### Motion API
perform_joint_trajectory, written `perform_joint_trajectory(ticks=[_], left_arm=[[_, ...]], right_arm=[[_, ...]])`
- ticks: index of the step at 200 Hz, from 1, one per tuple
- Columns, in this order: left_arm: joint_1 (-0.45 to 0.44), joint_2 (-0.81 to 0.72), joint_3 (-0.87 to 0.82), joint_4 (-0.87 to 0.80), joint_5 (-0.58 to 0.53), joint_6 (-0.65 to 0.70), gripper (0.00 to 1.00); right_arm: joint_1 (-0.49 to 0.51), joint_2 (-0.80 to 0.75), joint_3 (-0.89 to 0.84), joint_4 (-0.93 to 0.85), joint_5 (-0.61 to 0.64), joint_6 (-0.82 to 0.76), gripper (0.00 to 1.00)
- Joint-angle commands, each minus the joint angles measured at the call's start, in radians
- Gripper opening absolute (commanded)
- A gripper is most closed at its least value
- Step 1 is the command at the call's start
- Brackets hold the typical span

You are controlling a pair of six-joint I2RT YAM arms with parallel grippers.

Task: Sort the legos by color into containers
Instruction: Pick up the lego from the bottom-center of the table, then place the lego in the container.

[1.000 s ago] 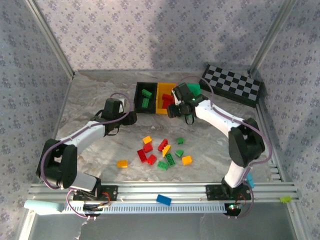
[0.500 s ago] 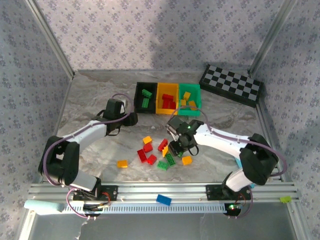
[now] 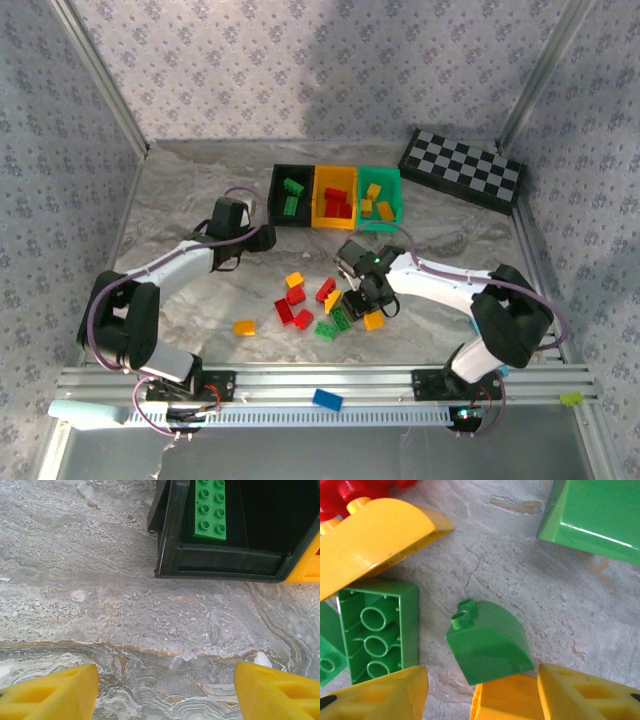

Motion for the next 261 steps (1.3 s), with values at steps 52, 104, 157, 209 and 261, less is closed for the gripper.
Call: perform_joint_trajectory(ticks=[52, 104, 157, 209, 261], left_arm=[[-0.008, -0.003, 0.019, 0.005, 0.006, 0.005, 0.72], [-0.008, -0.006, 0.019, 0.002, -0.009, 0.008, 0.72], [-0.007, -0.01, 0.018, -0.013, -0.053, 0.006, 0.72], [0.001, -0.019, 0.01, -0.018, -0.085, 0.001, 0.72], [0.006, -0.027, 0.002, -0.018, -0.11, 0.0, 0.72]], right_arm=[[-0.005, 0.085, 0.032, 0.036, -0.017, -0.019, 0.43], [-0.01, 0.055, 0.087, 0.0, -0.007, -0.034, 0.36], [-0.063, 0.094, 0.255, 0.076, 0.002, -0.035, 0.36], [-0.134, 0.339, 0.58, 0.189, 0.044, -0.033, 0.37], [-0.177, 0.692, 1.086, 0.045, -0.024, -0.067, 0.37]])
